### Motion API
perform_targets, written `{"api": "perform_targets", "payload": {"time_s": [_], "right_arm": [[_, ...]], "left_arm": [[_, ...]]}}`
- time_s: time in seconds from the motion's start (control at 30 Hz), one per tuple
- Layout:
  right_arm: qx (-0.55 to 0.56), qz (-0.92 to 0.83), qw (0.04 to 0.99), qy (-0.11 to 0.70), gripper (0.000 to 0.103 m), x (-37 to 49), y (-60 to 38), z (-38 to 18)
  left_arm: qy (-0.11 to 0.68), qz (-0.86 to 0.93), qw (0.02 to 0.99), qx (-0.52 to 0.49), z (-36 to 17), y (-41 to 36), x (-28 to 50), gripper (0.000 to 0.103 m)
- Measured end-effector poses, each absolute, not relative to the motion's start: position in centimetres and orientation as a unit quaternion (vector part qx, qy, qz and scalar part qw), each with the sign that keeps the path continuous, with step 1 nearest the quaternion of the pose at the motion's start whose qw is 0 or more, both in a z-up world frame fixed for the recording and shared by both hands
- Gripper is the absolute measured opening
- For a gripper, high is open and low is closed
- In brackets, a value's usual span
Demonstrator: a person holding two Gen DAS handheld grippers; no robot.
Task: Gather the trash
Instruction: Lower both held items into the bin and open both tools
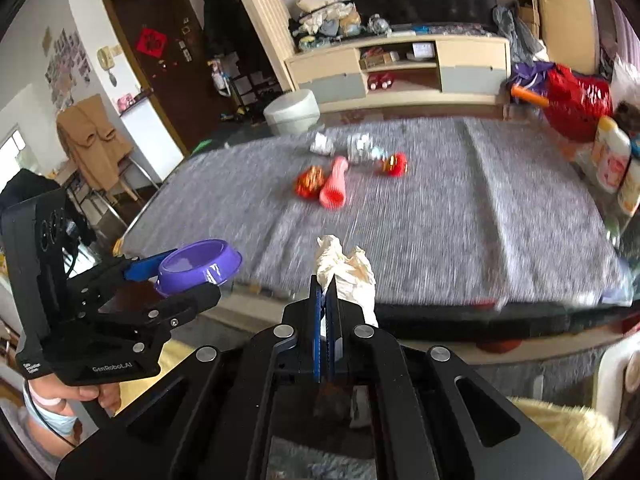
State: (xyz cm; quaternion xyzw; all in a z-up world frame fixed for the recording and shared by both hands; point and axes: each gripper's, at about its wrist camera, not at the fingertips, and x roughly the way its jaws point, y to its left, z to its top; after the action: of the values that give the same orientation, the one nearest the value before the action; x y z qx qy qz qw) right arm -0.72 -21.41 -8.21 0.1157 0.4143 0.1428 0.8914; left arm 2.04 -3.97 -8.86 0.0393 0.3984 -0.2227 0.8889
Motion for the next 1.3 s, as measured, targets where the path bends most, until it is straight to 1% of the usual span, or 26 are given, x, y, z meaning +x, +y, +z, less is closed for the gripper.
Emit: {"api": "perform_targets", "payload": {"time_s": [0.27,0.4,0.63,0.8,0.9,1.0,1.07,1.13,1.17,1.2,1.23,1.27,1.3], "right_arm": [[0.118,0.143,0.857,0.48,0.004,-2.3,-19.5,-14.5],[0.105,0.129,0.84,0.517,0.004,-2.2,-18.9,-18.1],[0.09,0.109,0.813,0.564,0.004,-1.9,-17.7,-23.6],[0.095,0.109,0.801,0.581,0.004,-1.8,-17.6,-25.3],[0.098,0.107,0.797,0.586,0.004,-1.6,-17.6,-25.7],[0.102,0.1,0.794,0.591,0.007,-1.1,-17.9,-26.0],[0.103,0.097,0.792,0.594,0.007,-0.8,-17.9,-26.2],[0.104,0.092,0.789,0.598,0.007,-0.6,-18.0,-26.4],[0.106,0.089,0.789,0.599,0.008,-0.5,-18.1,-26.5],[0.107,0.086,0.789,0.599,0.02,-0.4,-18.2,-26.5],[0.107,0.084,0.791,0.597,0.048,-0.3,-18.3,-26.4],[0.106,0.081,0.793,0.594,0.062,-0.3,-18.5,-26.3],[0.1,0.075,0.801,0.586,0.071,-0.4,-18.6,-25.9]], "left_arm": [[0.449,-0.212,0.868,0.025,-14.3,-3.2,-0.5,0.074],[0.487,-0.203,0.849,0.009,-18.0,-2.8,-0.8,0.074],[0.536,-0.193,0.821,0.014,-23.1,-3.2,-0.7,0.074],[0.563,-0.196,0.803,0.014,-25.9,-3.7,-0.8,0.074],[0.571,-0.195,0.797,0.015,-26.8,-3.8,-0.7,0.074],[0.581,-0.198,0.79,0.013,-27.3,-4.0,-0.5,0.074],[0.585,-0.198,0.786,0.015,-27.5,-4.0,-0.4,0.074],[0.59,-0.197,0.783,0.017,-27.8,-4.0,-0.2,0.076],[0.591,-0.195,0.782,0.017,-27.9,-4.1,-0.2,0.079],[0.592,-0.193,0.782,0.017,-27.9,-4.0,-0.2,0.081],[0.592,-0.192,0.782,0.017,-28.0,-4.1,-0.1,0.082],[0.593,-0.191,0.782,0.018,-28.0,-4.1,-0.1,0.084],[0.593,-0.19,0.783,0.018,-27.9,-4.0,-0.1,0.086]]}}
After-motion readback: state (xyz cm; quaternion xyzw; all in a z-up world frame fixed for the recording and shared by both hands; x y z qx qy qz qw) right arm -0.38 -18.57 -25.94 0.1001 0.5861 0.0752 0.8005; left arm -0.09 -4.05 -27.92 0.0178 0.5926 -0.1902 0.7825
